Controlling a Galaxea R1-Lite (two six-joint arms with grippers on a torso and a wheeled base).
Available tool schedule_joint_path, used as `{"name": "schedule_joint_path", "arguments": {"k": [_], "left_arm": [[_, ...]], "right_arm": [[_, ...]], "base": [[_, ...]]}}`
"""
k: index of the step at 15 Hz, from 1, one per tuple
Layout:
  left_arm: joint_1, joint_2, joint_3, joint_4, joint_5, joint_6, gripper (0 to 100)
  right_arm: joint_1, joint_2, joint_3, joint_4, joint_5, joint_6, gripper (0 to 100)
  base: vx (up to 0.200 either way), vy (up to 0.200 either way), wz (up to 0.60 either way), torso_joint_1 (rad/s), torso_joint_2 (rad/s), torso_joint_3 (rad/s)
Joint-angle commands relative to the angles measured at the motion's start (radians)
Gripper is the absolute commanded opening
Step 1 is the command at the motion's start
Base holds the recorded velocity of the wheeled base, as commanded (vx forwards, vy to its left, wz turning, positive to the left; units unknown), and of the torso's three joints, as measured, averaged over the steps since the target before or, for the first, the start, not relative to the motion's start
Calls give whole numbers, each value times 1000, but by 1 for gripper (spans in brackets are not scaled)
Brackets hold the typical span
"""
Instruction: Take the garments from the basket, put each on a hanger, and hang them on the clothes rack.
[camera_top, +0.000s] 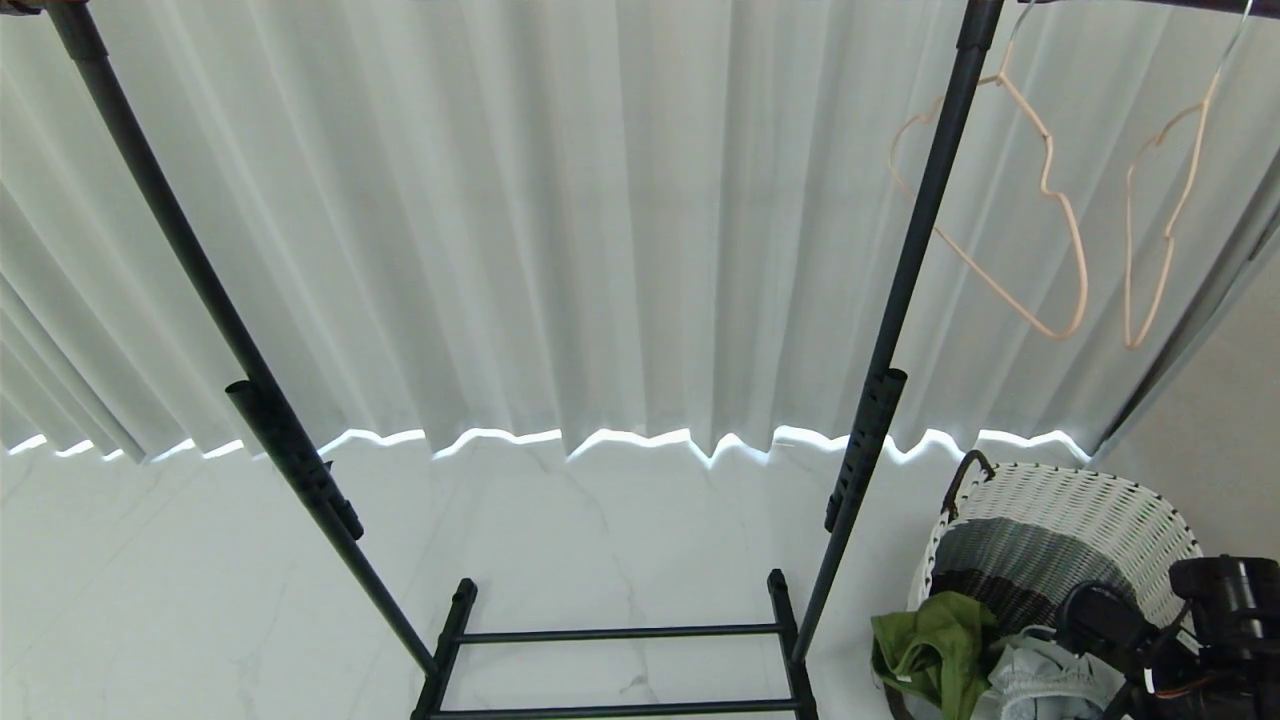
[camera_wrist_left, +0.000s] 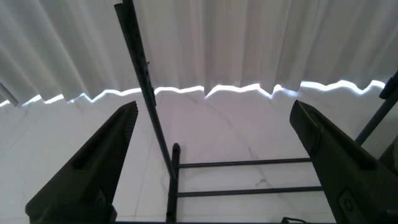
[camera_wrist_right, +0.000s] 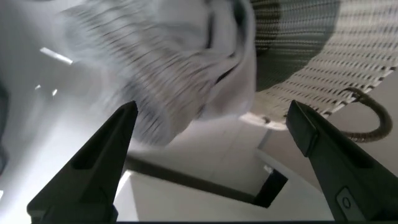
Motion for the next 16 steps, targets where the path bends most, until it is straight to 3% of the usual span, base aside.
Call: {"name": "schedule_joint_path", "arguments": {"k": [1, 6, 7, 13, 16], "left_arm": [[1, 0, 0, 0, 0, 0, 100], [1, 0, 0, 0, 0, 2, 100], [1, 0, 0, 0, 0, 2, 100], [1, 0, 0, -2, 0, 0, 100], [1, 0, 0, 0, 0, -3, 100]], "right_arm": [[-22, 99, 1, -66, 2, 0, 100], [-22, 118, -5, -125, 5, 1, 100], [-25, 119, -6, -127, 5, 1, 0], [-25, 122, 8, -190, 5, 16, 0], [-25, 24, 38, -201, -3, 30, 0]], "base": [[0, 0, 0, 0, 0, 0], [0, 0, 0, 0, 0, 0], [0, 0, 0, 0, 0, 0], [0, 0, 0, 0, 0, 0], [0, 0, 0, 0, 0, 0]]}}
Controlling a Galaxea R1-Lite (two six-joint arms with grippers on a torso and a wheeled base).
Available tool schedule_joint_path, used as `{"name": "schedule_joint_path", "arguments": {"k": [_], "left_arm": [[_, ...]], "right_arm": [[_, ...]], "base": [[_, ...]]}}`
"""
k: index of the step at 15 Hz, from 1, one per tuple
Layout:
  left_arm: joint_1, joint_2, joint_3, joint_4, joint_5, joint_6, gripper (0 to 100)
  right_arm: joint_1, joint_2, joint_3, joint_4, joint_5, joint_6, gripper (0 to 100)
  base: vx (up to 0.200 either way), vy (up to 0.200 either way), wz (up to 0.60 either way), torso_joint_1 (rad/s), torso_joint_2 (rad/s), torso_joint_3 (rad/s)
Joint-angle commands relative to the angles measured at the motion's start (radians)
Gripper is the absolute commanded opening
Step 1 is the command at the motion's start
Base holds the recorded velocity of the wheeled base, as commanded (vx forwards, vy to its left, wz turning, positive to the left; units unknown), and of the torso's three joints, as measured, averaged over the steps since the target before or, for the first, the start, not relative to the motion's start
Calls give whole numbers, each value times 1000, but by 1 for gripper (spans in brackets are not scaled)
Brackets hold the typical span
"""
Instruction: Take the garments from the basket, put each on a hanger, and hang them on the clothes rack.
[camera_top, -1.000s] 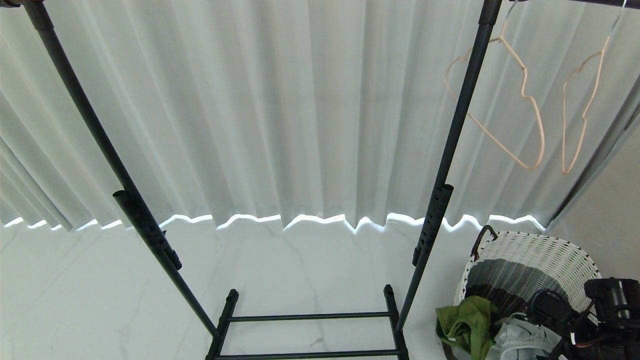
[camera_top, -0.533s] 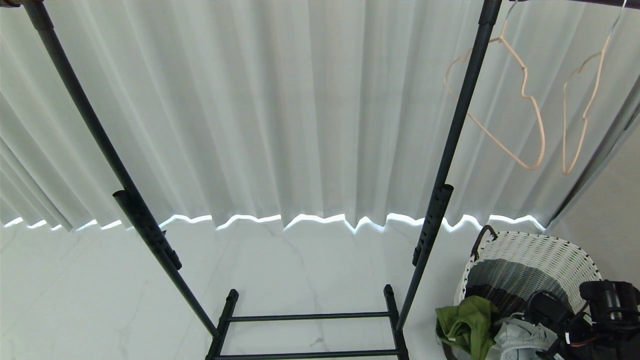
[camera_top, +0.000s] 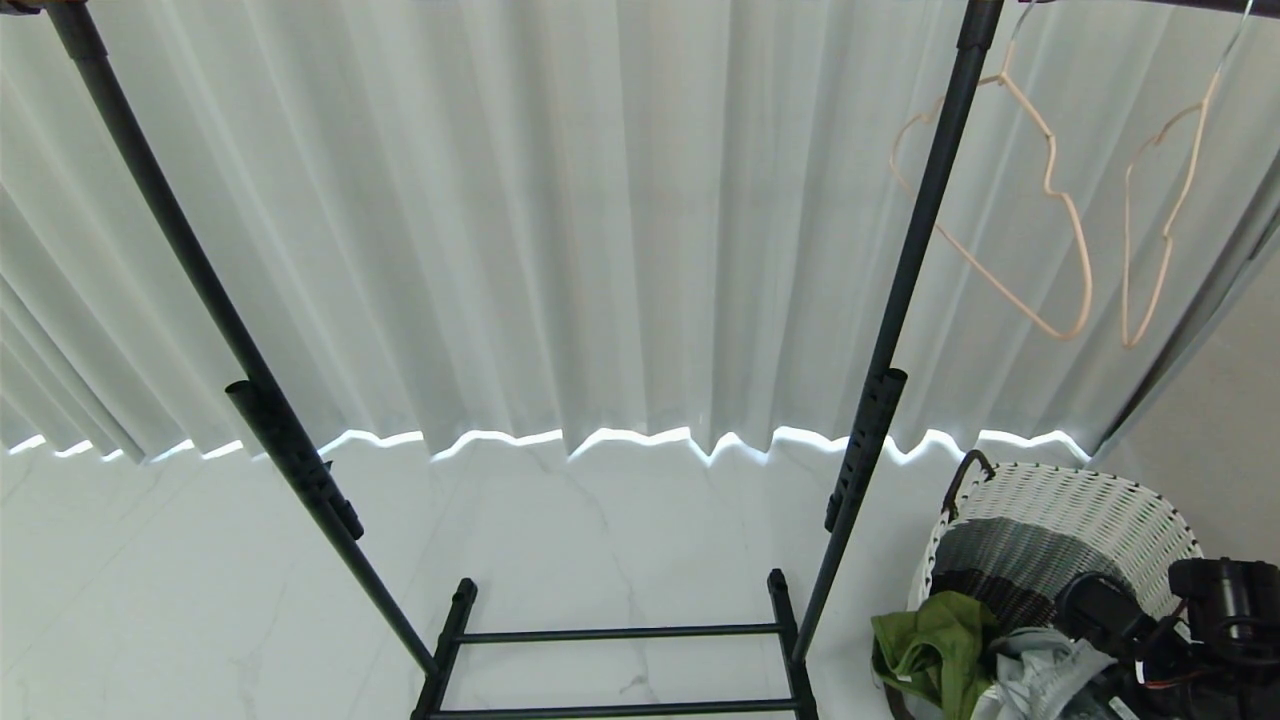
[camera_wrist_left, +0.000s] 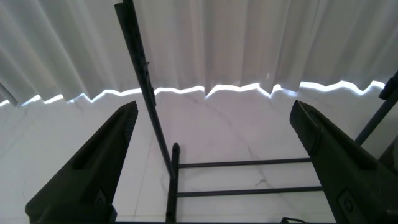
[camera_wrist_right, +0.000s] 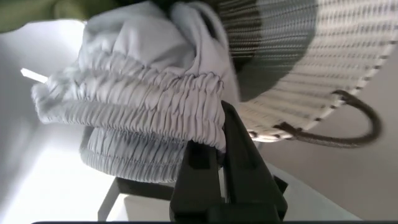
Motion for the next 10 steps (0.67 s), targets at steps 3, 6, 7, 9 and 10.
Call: {"name": "schedule_joint_path", "arguments": {"k": [3, 6, 7, 9, 10], "left_arm": [[1, 0, 0, -1, 0, 1, 100], [1, 0, 0, 0, 0, 3, 100], [1, 0, 0, 0, 0, 3, 100], [1, 0, 0, -1, 0, 6, 100], [1, 0, 0, 0, 0, 8, 100]], "right_arm": [[-14, -222, 19, 76, -42, 2, 0], [-37, -429, -86, 335, -52, 2, 0], [-40, -506, -139, 464, -52, 3, 0], [-40, -733, -354, 915, -55, 16, 0], [-40, -819, -469, 1119, -59, 16, 0]], "base": [[0, 0, 0, 0, 0, 0], [0, 0, 0, 0, 0, 0], [0, 0, 0, 0, 0, 0], [0, 0, 0, 0, 0, 0], [0, 0, 0, 0, 0, 0]]}}
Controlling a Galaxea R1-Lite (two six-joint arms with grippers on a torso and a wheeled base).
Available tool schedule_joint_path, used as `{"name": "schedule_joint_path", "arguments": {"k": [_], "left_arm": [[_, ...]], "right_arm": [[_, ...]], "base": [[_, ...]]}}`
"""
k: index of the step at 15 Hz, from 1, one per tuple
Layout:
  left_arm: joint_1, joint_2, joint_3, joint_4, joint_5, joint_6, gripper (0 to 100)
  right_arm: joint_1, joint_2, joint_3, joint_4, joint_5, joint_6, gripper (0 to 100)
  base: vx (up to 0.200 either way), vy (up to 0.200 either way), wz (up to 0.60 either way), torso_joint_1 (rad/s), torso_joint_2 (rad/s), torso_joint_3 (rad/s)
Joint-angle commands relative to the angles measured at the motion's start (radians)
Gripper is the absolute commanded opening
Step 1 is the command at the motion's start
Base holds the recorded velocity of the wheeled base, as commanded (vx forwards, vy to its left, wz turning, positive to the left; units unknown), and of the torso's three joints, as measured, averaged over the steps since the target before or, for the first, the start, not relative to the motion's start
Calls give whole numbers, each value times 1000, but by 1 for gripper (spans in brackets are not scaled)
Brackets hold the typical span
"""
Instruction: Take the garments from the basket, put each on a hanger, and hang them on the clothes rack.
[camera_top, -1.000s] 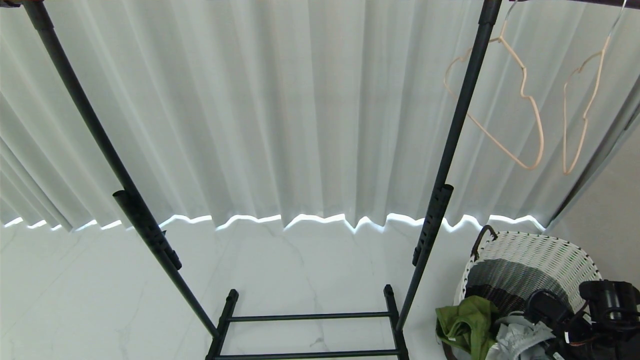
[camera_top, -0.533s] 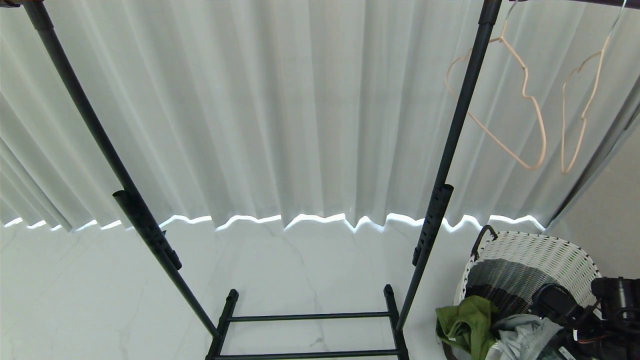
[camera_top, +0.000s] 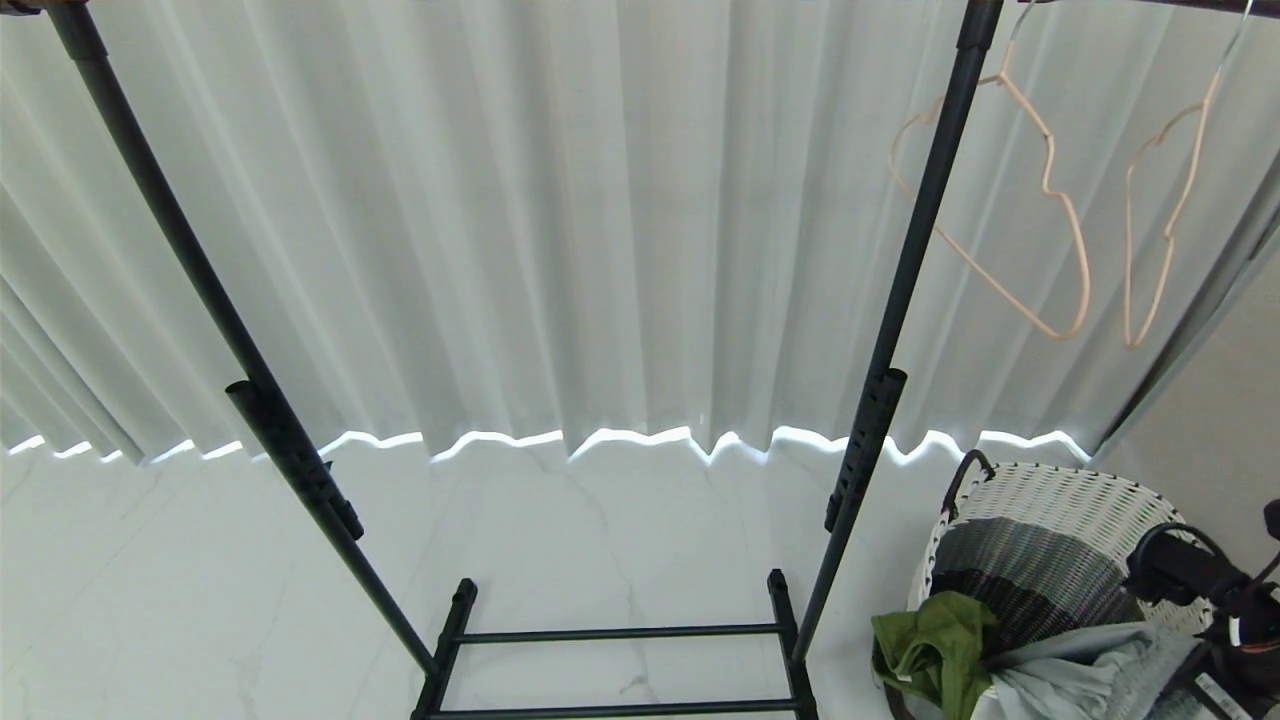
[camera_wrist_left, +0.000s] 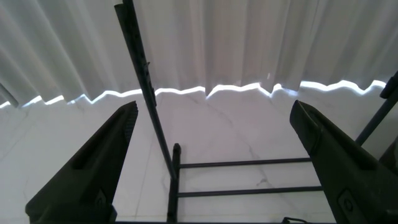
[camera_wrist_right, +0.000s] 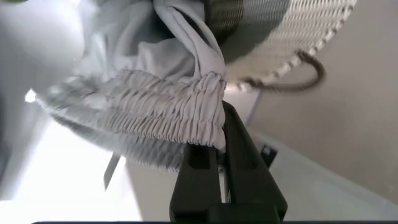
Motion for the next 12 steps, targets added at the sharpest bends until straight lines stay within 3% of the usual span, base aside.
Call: {"name": "schedule_joint_path", "arguments": {"k": [1, 3, 4, 8, 12], "left_arm": [[1, 0, 0, -1, 0, 1, 100], [1, 0, 0, -1, 0, 5, 100], [1, 0, 0, -1, 0, 10, 100], [1, 0, 0, -1, 0, 11, 100], [1, 0, 0, -1, 0, 10, 100]], "right_arm": [[-4, -339, -322, 445, -6, 6, 0], [-1, -427, -479, 687, -6, 17, 0], [2, -448, -506, 726, -6, 18, 0], [11, -511, -511, 736, -7, 17, 0], [77, -516, -514, 733, -7, 17, 0]], "base": [[0, 0, 0, 0, 0, 0], [0, 0, 0, 0, 0, 0], [-200, 0, 0, -2, -2, 2], [-200, 0, 0, 1, 1, 5], [-200, 0, 0, 2, 6, 5]]}}
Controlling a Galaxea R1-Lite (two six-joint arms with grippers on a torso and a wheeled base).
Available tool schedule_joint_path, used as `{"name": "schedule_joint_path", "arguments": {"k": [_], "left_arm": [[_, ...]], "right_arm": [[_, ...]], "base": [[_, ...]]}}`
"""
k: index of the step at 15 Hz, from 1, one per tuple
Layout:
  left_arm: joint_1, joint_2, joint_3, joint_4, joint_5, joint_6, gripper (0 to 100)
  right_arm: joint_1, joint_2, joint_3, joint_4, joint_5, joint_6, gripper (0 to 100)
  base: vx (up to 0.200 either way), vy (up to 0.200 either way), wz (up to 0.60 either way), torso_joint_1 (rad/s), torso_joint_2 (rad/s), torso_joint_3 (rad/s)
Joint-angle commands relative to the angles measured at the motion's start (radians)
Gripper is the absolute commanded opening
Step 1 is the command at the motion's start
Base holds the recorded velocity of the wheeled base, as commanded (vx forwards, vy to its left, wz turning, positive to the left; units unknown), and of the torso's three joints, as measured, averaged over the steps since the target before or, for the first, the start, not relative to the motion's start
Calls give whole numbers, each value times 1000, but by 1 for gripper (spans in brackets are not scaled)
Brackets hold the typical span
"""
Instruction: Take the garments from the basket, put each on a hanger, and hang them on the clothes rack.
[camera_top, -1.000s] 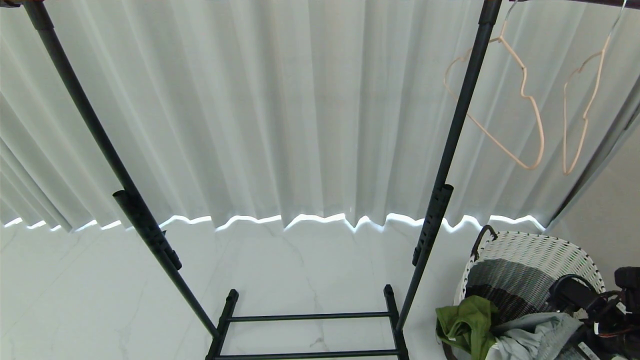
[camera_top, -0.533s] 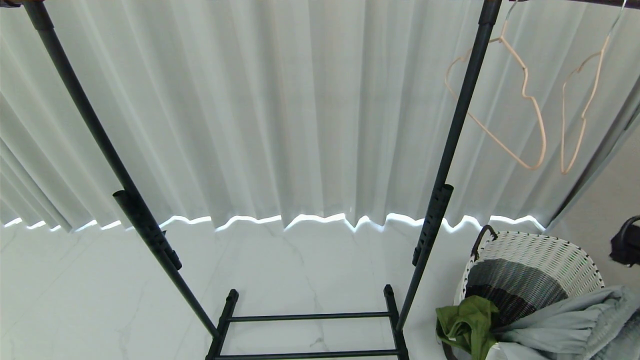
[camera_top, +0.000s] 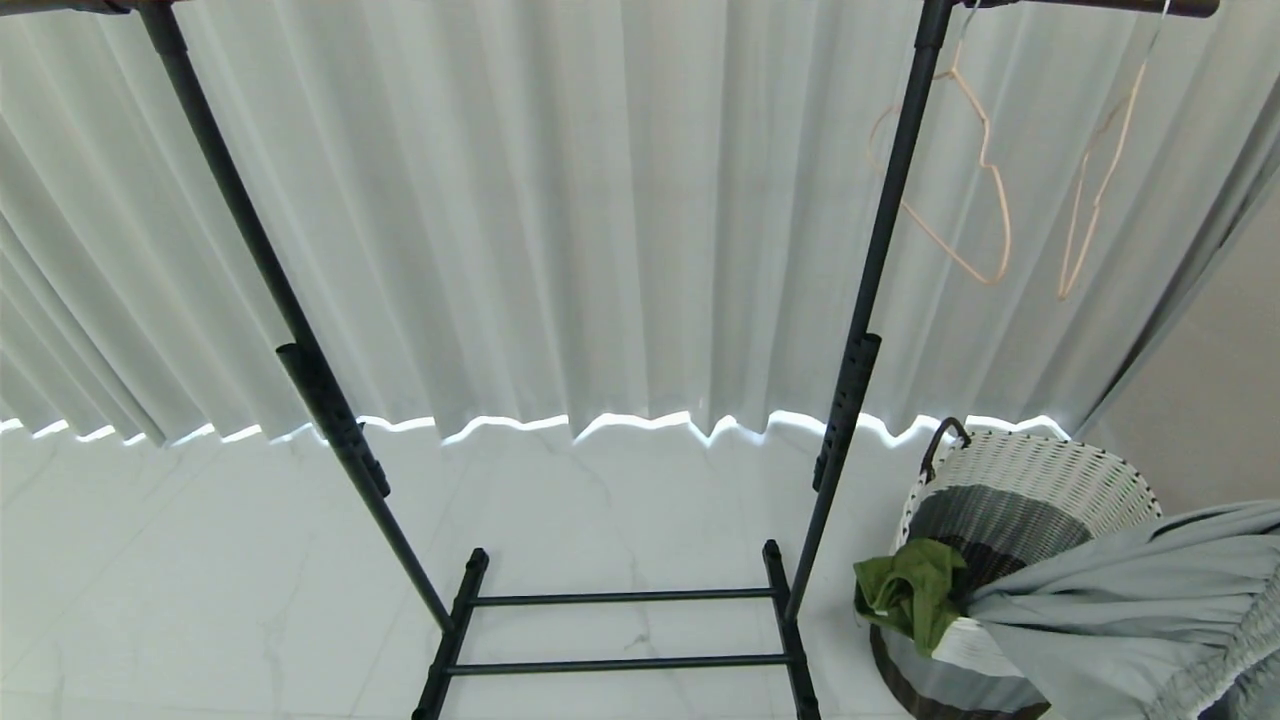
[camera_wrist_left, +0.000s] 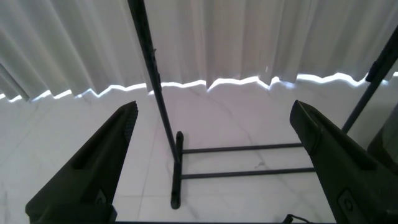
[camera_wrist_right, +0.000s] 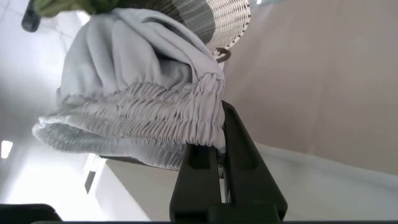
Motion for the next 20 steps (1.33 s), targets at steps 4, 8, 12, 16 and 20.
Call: {"name": "schedule_joint_path", "arguments": {"k": [4, 8, 12, 16, 20], "left_arm": [[1, 0, 0, -1, 0, 3, 100], [1, 0, 0, -1, 0, 4, 100], [1, 0, 0, -1, 0, 4, 100], [1, 0, 0, 1, 0, 4, 100], [1, 0, 0, -1, -1, 9, 100]], "right_arm": [[76, -12, -6, 0, -2, -1, 0], [97, -11, -25, 0, -2, -1, 0], [111, -11, -23, 1, -2, -1, 0], [114, -11, -23, 1, -2, -1, 0], [114, -11, -17, 1, -2, -1, 0]], "base": [[-100, 0, 0, 0, 0, 1], [0, 0, 0, 0, 0, 0], [0, 200, 0, 1, 2, 5], [0, 150, 0, 4, -1, 1], [0, 0, 0, 0, 0, 0]]}}
